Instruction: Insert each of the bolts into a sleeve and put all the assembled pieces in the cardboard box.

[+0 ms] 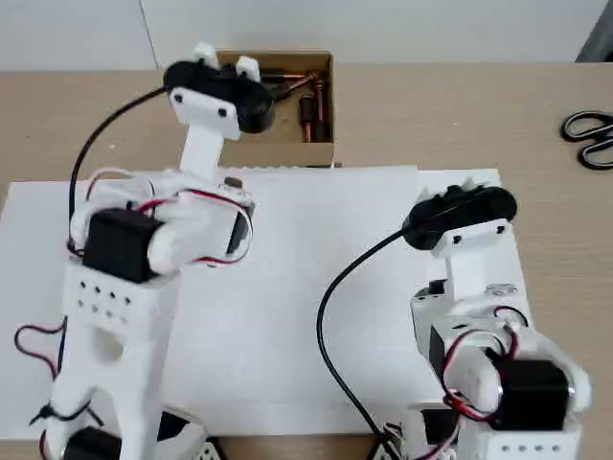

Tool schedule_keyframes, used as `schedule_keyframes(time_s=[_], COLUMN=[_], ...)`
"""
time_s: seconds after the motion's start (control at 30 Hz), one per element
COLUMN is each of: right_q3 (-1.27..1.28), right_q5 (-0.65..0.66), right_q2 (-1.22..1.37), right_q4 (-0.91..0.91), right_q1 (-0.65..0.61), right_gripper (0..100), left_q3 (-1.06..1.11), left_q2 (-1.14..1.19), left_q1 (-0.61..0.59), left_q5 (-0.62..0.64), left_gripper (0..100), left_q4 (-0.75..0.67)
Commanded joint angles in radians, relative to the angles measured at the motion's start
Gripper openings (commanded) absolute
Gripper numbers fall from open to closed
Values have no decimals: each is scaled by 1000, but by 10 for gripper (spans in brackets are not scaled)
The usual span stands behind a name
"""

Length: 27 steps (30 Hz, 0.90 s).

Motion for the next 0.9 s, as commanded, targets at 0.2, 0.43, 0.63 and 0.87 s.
schedule_keyframes(time_s=[0.2,0.43,0.63,0.87], right_q3=[241,496,709,951], right_q5=[-15,-15,-17,-17], right_q2=[-131,-326,-455,-633], right_q4=[-260,-521,-680,-806], right_q1=[2,-5,-7,-81], right_gripper=[4,4,4,4], left_q3=[581,915,1173,1466], left_q2=[-431,-755,-957,-1261], left_q1=[0,-2,-2,-2], left_q5=[140,184,186,249], left_gripper=[5,5,5,5], left_q4=[-405,-635,-802,-1057])
